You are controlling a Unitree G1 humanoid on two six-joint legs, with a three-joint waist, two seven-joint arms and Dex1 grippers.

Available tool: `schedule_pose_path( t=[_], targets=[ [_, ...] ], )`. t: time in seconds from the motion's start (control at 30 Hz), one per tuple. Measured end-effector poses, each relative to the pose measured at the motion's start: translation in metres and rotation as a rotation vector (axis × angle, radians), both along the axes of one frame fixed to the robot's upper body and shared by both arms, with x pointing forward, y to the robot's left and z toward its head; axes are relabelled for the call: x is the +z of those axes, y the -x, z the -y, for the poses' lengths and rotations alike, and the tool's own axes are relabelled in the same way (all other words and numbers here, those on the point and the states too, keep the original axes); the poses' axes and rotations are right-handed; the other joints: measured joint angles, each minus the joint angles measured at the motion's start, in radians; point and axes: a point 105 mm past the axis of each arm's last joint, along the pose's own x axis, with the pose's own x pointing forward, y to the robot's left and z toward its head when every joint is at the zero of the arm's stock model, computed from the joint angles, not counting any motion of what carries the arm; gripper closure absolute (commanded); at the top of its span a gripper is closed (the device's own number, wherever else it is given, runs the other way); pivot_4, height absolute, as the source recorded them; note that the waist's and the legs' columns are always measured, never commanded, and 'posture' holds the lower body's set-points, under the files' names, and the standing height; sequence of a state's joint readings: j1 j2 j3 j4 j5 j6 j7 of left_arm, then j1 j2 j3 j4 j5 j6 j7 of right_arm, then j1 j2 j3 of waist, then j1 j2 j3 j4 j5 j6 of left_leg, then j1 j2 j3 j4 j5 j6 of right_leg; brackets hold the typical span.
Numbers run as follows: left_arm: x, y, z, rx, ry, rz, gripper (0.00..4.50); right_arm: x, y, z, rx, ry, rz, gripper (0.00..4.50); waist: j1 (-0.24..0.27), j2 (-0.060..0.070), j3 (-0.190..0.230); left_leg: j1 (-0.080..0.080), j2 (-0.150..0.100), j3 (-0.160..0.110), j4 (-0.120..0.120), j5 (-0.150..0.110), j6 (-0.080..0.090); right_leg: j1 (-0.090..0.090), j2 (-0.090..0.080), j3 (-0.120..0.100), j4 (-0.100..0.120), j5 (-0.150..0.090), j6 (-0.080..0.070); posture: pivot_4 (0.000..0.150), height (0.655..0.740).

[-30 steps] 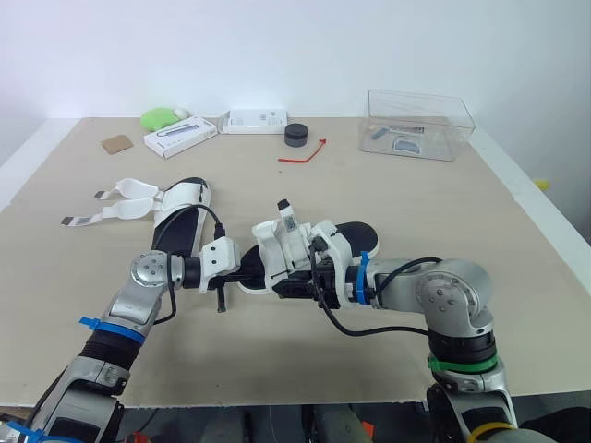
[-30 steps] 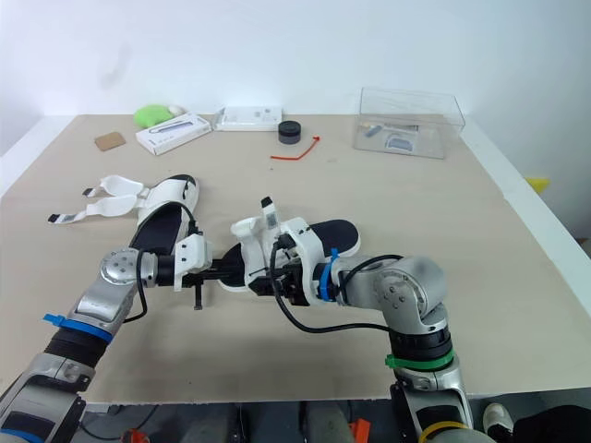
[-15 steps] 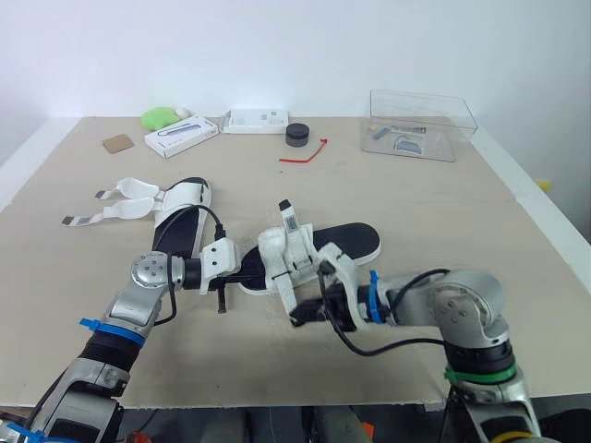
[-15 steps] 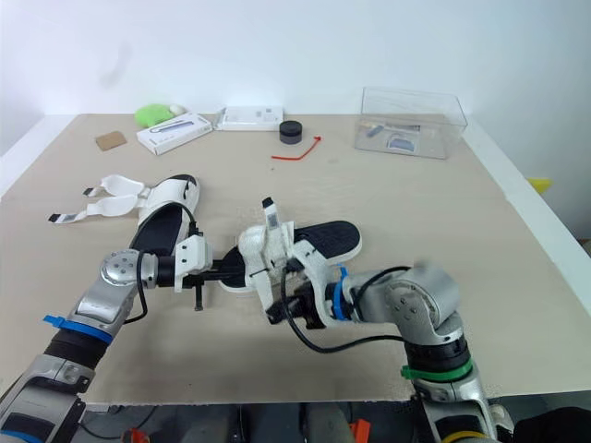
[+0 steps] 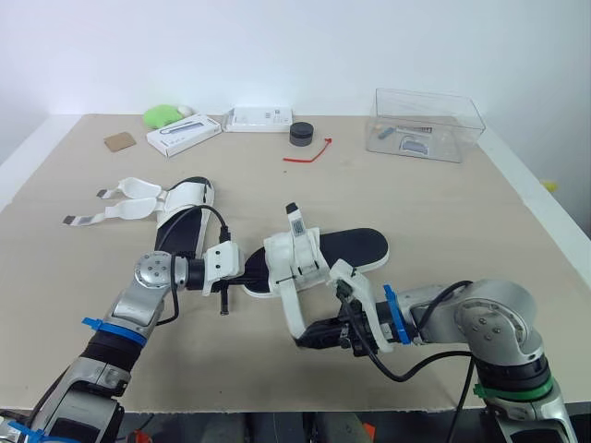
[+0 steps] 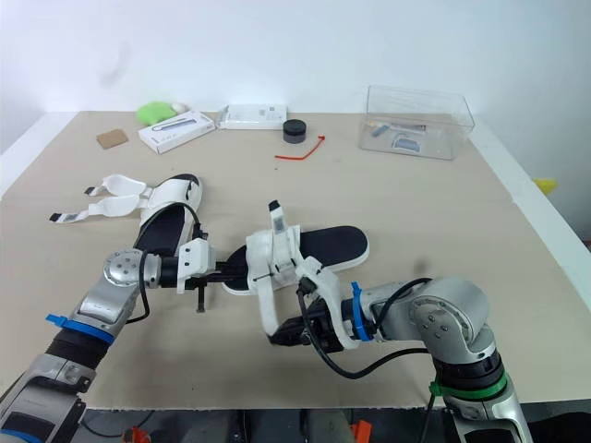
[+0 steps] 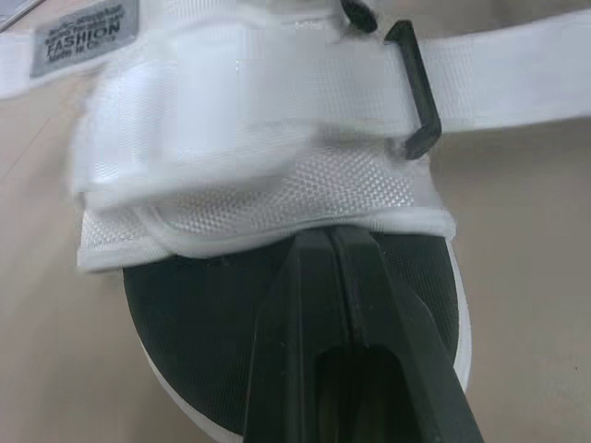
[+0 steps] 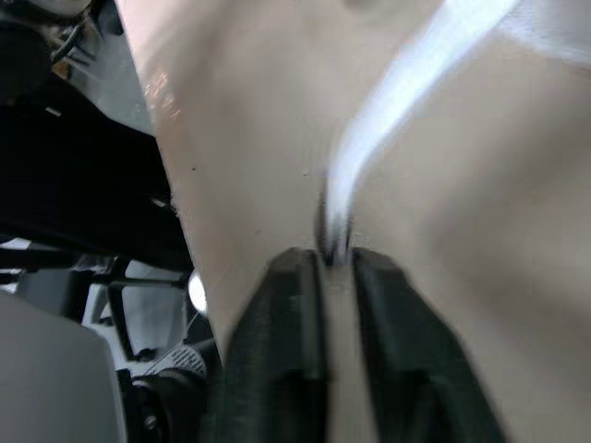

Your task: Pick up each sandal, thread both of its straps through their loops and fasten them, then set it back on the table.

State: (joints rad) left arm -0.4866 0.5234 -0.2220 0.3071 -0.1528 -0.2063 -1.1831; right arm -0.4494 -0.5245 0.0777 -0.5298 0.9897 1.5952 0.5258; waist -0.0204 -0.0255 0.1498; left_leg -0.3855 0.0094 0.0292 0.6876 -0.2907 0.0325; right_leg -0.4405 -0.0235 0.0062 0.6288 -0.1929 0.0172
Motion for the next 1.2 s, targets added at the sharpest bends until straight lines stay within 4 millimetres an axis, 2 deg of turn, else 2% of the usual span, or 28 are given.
schedule_pose_path(
  t=[0.1, 0.13, 0.17, 0.2, 0.27, 0.33, 0.37, 0.4, 0.43, 0.5, 0.53, 0.67, 0.87, 1.03, 1.1, 1.2],
  targets=[
    [0.000, -0.003, 0.000, -0.011, -0.019, 0.018, 4.50, 0.008, -0.011, 0.008, 0.040, 0.077, 0.207, 1.45, 0.000, 0.003, 0.002, 0.000, 0.000, 0.001, 0.002, 0.000, 0.000, 0.000, 0.000, -0.003, 0.000, 0.000, 0.004, 0.150, 0.7400],
    [0.000, -0.005, -0.001, -0.011, -0.023, 0.019, 4.50, 0.019, -0.023, 0.015, 0.073, 0.116, 0.396, 1.00, 0.000, 0.003, 0.002, 0.001, 0.000, 0.001, 0.002, 0.000, 0.000, 0.001, 0.001, -0.003, 0.000, 0.000, 0.004, 0.150, 0.7400],
    [0.000, -0.005, -0.001, -0.013, -0.024, 0.021, 4.50, 0.022, -0.026, 0.017, 0.085, 0.126, 0.444, 0.69, 0.000, 0.003, 0.002, 0.001, 0.000, 0.000, 0.002, 0.000, 0.000, 0.001, 0.001, -0.003, 0.000, 0.000, 0.004, 0.150, 0.7400],
    [-0.002, -0.005, -0.002, -0.017, -0.027, 0.019, 4.50, 0.035, -0.036, 0.016, 0.172, 0.132, 0.678, 0.11, 0.000, 0.002, 0.002, 0.002, 0.000, 0.000, 0.002, 0.000, 0.000, 0.001, 0.002, -0.003, 0.000, 0.000, 0.004, 0.150, 0.7400],
    [-0.002, -0.005, -0.002, -0.021, -0.029, 0.019, 4.50, 0.046, -0.037, 0.007, 0.307, 0.095, 0.904, 0.11, 0.000, 0.002, 0.002, 0.004, 0.001, 0.000, 0.002, 0.001, 0.000, 0.002, 0.004, -0.003, 0.000, -0.001, 0.004, 0.150, 0.7400],
    [-0.002, -0.005, -0.001, -0.024, -0.029, 0.021, 4.50, 0.049, -0.036, 0.005, 0.353, 0.084, 0.964, 0.11, 0.001, 0.002, 0.002, 0.003, 0.001, 0.000, 0.002, 0.001, 0.000, 0.002, 0.004, -0.003, 0.001, -0.001, 0.003, 0.150, 0.7400],
    [-0.003, -0.006, -0.001, -0.025, -0.026, 0.020, 4.50, 0.051, -0.036, 0.002, 0.482, 0.077, 1.174, 0.11, 0.002, 0.001, 0.002, 0.004, 0.001, 0.000, 0.002, 0.001, 0.000, 0.003, 0.004, -0.003, 0.001, -0.001, 0.003, 0.150, 0.7400],
    [-0.003, -0.006, 0.000, -0.026, -0.024, 0.020, 4.50, 0.049, -0.037, 0.003, 0.559, 0.093, 1.291, 0.11, 0.002, 0.002, 0.002, 0.004, 0.001, 0.001, 0.002, 0.001, 0.000, 0.003, 0.003, -0.003, 0.001, 0.000, 0.004, 0.150, 0.7400],
    [-0.003, -0.006, 0.000, -0.026, -0.023, 0.020, 4.50, 0.043, -0.036, 0.005, 0.672, 0.122, 1.423, 0.11, 0.002, 0.001, 0.002, 0.005, 0.000, 0.003, 0.002, 0.001, 0.000, 0.003, 0.002, -0.001, 0.001, 0.000, 0.004, 0.150, 0.7400],
    [-0.003, -0.006, 0.001, -0.027, -0.022, 0.020, 4.50, 0.031, -0.035, 0.007, 0.808, 0.150, 1.548, 0.11, 0.002, 0.001, 0.002, 0.007, 0.000, 0.005, 0.002, 0.001, 0.000, 0.004, 0.002, 0.001, 0.001, 0.000, 0.005, 0.150, 0.7400],
    [-0.003, -0.005, 0.001, -0.027, -0.022, 0.020, 4.50, 0.016, -0.033, 0.008, 0.949, 0.162, 1.661, 0.11, 0.002, 0.001, 0.002, 0.009, 0.000, 0.009, 0.002, 0.001, 0.000, 0.004, 0.001, 0.005, 0.001, 0.001, 0.005, 0.150, 0.7400],
    [-0.004, -0.006, -0.001, -0.019, -0.019, 0.017, 4.50, 0.004, -0.037, 0.008, 1.078, 0.158, 1.774, 0.11, 0.002, 0.000, 0.002, 0.012, 0.000, 0.013, 0.002, 0.001, 0.000, 0.005, 0.002, 0.009, 0.001, 0.002, 0.002, 0.150, 0.7400],
    [-0.004, -0.005, -0.001, -0.004, -0.015, 0.016, 4.50, 0.000, -0.042, -0.010, 1.123, 0.076, 1.848, 0.11, 0.001, -0.002, 0.003, 0.014, 0.002, 0.015, 0.001, 0.001, 0.000, 0.005, 0.003, 0.012, 0.002, 0.003, -0.002, 0.150, 0.7400],
    [-0.003, -0.003, -0.002, -0.003, -0.016, 0.017, 4.50, -0.002, -0.043, -0.015, 1.142, 0.053, 1.848, 0.11, 0.001, -0.002, 0.003, 0.015, 0.002, 0.015, 0.000, 0.001, 0.000, 0.005, 0.003, 0.012, 0.002, 0.006, -0.007, 0.150, 0.7400],
    [-0.003, -0.002, -0.003, -0.002, -0.019, 0.018, 4.50, -0.004, -0.041, -0.018, 1.146, 0.038, 1.835, 0.62, 0.001, -0.002, 0.003, 0.015, 0.002, 0.015, -0.001, 0.001, 0.000, 0.005, 0.003, 0.012, 0.002, 0.006, -0.007, 0.150, 0.7400],
    [-0.003, -0.001, -0.004, 0.004, -0.019, 0.013, 4.50, -0.005, -0.040, -0.019, 1.141, 0.025, 1.819, 1.94, 0.001, -0.002, 0.003, 0.015, 0.002, 0.015, -0.001, 0.001, 0.000, 0.005, 0.003, 0.012, 0.002, 0.006, -0.007, 0.150, 0.7400]
  ],
)
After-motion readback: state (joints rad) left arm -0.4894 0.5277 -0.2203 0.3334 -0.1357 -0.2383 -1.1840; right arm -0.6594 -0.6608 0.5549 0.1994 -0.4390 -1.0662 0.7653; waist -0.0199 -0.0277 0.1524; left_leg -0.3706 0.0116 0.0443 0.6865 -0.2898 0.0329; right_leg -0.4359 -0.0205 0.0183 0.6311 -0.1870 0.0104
